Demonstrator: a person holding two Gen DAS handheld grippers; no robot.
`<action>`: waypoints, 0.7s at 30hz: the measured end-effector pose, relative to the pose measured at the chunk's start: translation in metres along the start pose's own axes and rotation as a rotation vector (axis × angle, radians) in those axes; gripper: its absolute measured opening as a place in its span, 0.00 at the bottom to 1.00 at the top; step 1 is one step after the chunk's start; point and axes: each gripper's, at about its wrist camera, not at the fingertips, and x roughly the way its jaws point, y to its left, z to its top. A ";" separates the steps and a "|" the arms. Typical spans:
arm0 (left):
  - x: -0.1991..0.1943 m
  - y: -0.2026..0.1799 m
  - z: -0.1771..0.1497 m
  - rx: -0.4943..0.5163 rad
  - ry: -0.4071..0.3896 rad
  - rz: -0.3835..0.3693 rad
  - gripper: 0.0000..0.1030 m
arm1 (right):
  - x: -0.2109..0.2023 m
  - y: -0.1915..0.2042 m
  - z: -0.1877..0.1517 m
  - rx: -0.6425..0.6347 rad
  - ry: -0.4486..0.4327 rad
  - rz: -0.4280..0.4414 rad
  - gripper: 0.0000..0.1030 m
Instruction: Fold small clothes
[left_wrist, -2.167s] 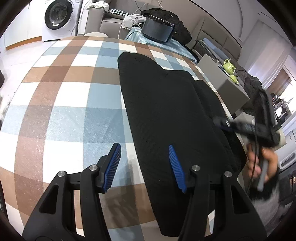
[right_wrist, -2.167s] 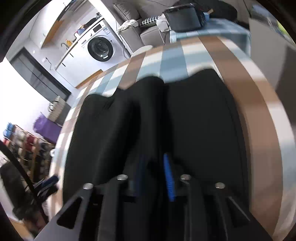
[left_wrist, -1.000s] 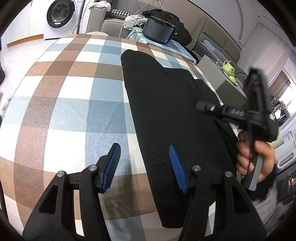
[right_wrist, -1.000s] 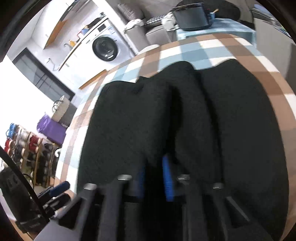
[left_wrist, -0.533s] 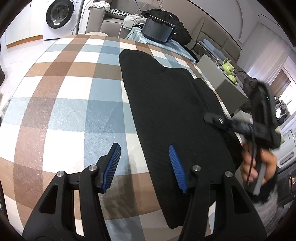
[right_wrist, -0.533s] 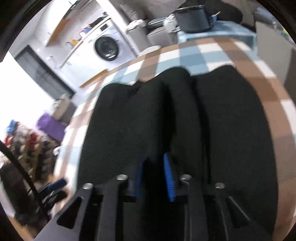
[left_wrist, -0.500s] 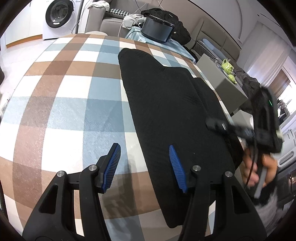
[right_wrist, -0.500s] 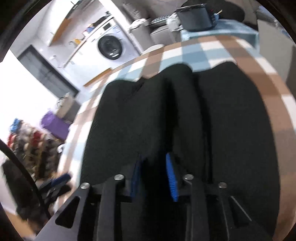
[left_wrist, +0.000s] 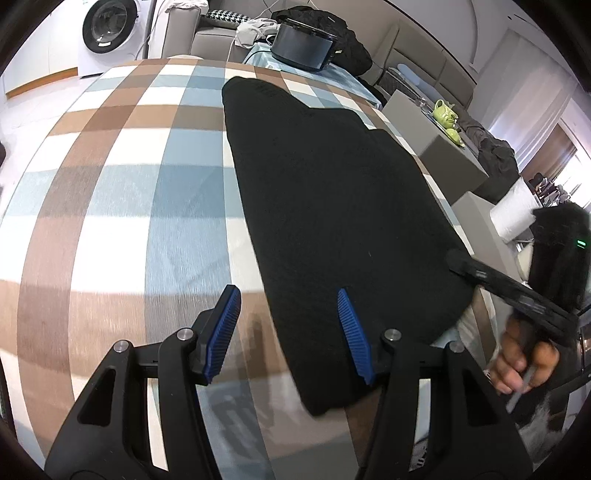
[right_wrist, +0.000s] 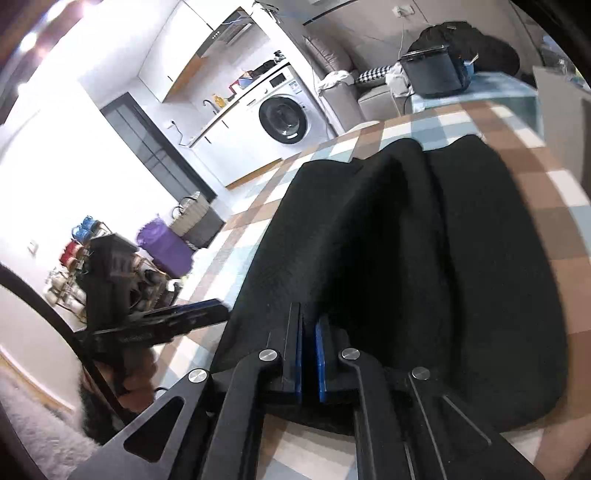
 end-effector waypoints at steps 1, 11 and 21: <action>-0.002 -0.002 -0.005 0.002 0.004 0.002 0.50 | 0.007 -0.004 -0.001 0.009 0.028 -0.056 0.05; -0.014 -0.019 -0.035 0.014 0.040 -0.018 0.52 | -0.007 -0.023 -0.025 0.086 0.045 -0.016 0.15; -0.013 -0.022 -0.028 0.004 0.030 -0.022 0.53 | -0.034 -0.008 -0.017 0.024 -0.046 -0.003 0.06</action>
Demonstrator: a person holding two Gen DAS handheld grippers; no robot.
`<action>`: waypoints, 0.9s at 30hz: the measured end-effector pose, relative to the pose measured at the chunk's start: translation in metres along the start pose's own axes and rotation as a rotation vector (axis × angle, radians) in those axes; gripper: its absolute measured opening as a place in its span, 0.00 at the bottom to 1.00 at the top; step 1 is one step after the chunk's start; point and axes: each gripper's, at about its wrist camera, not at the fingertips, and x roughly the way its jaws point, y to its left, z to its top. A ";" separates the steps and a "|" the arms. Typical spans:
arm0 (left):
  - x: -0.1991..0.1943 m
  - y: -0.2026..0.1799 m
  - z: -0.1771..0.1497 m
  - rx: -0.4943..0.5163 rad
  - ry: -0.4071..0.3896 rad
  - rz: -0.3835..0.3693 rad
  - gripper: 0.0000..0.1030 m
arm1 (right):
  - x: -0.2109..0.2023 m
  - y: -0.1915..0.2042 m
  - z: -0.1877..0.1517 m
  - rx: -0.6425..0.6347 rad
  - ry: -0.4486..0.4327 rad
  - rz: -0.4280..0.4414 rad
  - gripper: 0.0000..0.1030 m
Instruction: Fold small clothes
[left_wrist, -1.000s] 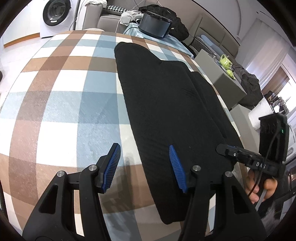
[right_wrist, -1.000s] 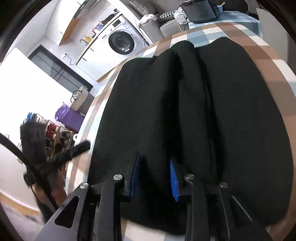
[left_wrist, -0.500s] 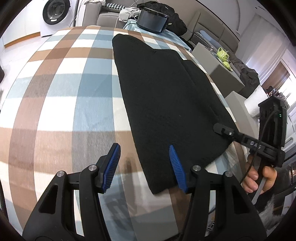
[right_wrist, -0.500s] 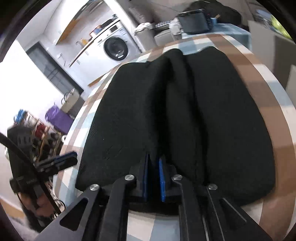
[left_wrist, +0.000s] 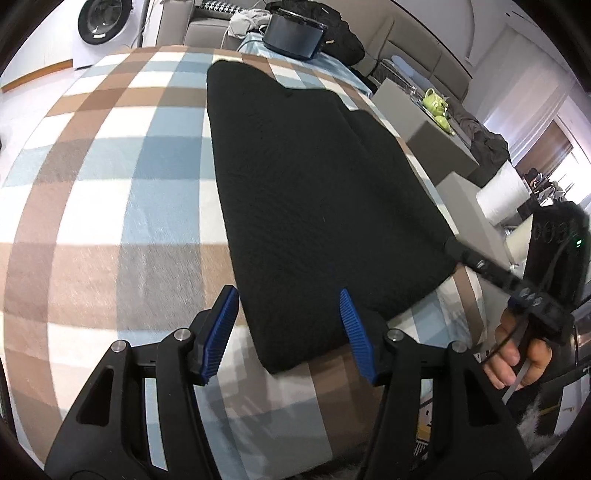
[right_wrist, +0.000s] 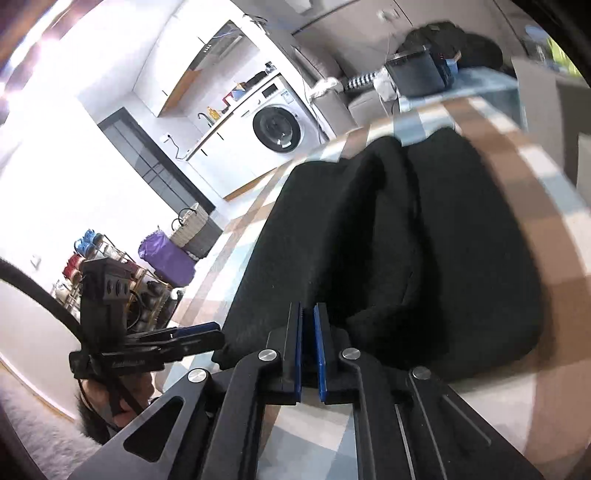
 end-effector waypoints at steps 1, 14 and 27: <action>-0.001 0.002 0.004 0.000 -0.010 0.008 0.53 | 0.004 -0.002 0.000 -0.008 0.026 -0.043 0.06; 0.027 0.020 0.061 0.024 -0.035 0.051 0.55 | 0.033 -0.044 0.036 0.118 0.087 -0.165 0.25; 0.066 0.029 0.081 -0.008 0.020 0.055 0.55 | 0.080 -0.044 0.097 0.037 0.037 -0.152 0.06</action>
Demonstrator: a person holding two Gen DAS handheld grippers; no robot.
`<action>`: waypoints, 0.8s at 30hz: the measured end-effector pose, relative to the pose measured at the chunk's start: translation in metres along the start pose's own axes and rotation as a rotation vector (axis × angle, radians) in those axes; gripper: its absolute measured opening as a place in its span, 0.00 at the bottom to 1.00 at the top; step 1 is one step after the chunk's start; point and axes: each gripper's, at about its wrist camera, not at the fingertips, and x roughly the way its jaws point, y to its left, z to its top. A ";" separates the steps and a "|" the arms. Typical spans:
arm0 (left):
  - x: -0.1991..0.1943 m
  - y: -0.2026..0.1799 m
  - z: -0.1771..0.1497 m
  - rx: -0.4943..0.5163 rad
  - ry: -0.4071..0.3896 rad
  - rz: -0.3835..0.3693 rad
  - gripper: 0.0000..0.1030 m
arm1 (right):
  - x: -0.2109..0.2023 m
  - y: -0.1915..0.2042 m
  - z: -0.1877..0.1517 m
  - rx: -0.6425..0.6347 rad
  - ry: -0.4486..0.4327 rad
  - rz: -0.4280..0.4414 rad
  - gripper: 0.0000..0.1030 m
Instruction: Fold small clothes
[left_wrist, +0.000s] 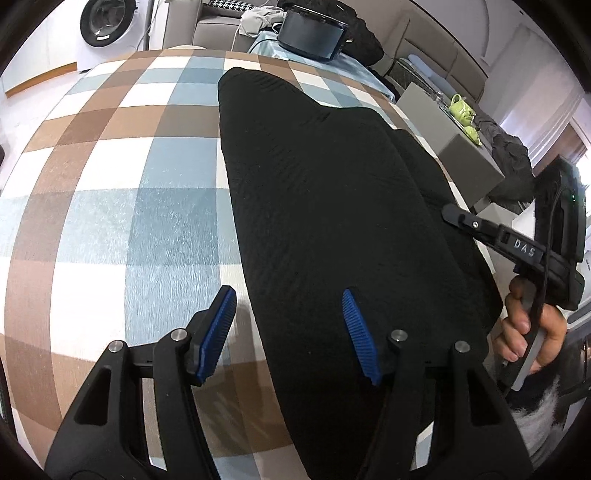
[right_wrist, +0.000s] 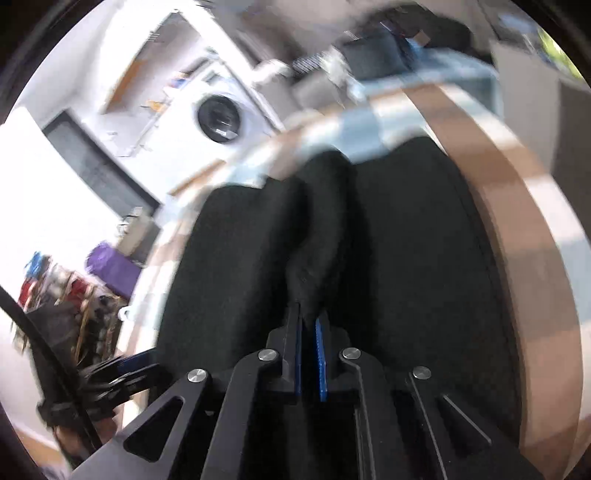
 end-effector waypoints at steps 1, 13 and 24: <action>0.002 0.000 0.001 0.000 0.002 0.000 0.55 | 0.001 -0.003 0.000 -0.005 0.018 -0.057 0.06; 0.024 0.008 0.020 -0.088 -0.026 -0.047 0.30 | -0.043 -0.048 -0.036 0.052 0.019 -0.170 0.40; 0.010 0.038 0.018 -0.144 -0.072 -0.029 0.15 | -0.025 -0.018 -0.062 -0.021 0.102 -0.147 0.40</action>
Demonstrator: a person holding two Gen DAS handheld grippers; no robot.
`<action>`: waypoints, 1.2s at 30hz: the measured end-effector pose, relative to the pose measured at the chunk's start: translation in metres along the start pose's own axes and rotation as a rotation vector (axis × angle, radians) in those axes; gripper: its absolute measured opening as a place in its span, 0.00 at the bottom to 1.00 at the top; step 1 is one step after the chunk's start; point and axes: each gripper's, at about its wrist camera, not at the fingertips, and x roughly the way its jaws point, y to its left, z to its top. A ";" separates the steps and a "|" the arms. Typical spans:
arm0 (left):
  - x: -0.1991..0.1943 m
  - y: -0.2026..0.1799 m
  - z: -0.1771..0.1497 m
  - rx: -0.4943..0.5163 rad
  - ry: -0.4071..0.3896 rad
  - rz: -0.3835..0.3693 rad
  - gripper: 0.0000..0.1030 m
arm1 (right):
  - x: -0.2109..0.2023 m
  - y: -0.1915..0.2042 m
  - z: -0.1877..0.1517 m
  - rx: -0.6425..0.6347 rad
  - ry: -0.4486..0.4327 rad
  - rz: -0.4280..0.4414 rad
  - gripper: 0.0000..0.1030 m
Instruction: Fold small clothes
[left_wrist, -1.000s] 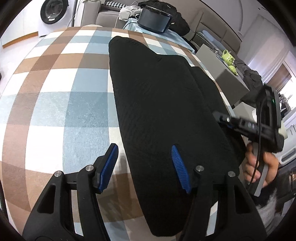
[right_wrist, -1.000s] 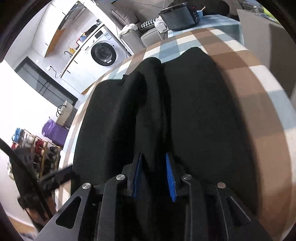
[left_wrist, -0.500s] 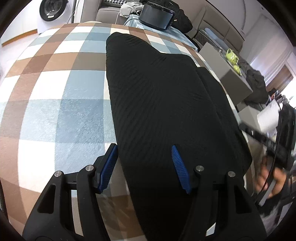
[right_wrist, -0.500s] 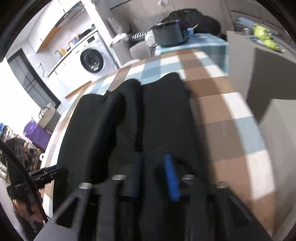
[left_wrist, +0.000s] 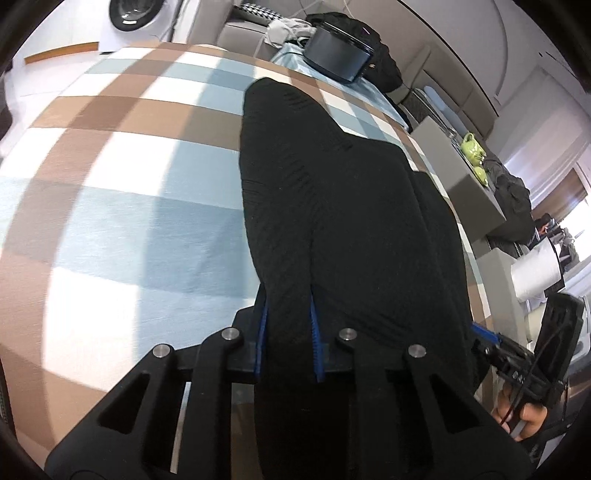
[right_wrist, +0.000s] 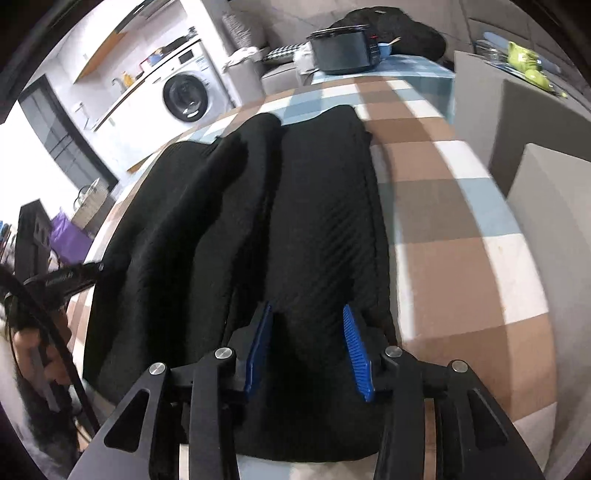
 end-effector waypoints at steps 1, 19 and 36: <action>-0.004 0.004 -0.001 0.002 -0.003 0.009 0.15 | 0.000 0.003 -0.002 -0.005 0.011 0.021 0.40; -0.069 -0.003 -0.003 0.069 -0.089 0.054 0.54 | 0.074 0.051 0.074 0.025 0.028 0.209 0.36; -0.078 -0.030 -0.014 0.128 -0.094 0.029 0.55 | 0.028 0.039 0.079 -0.001 -0.074 0.103 0.05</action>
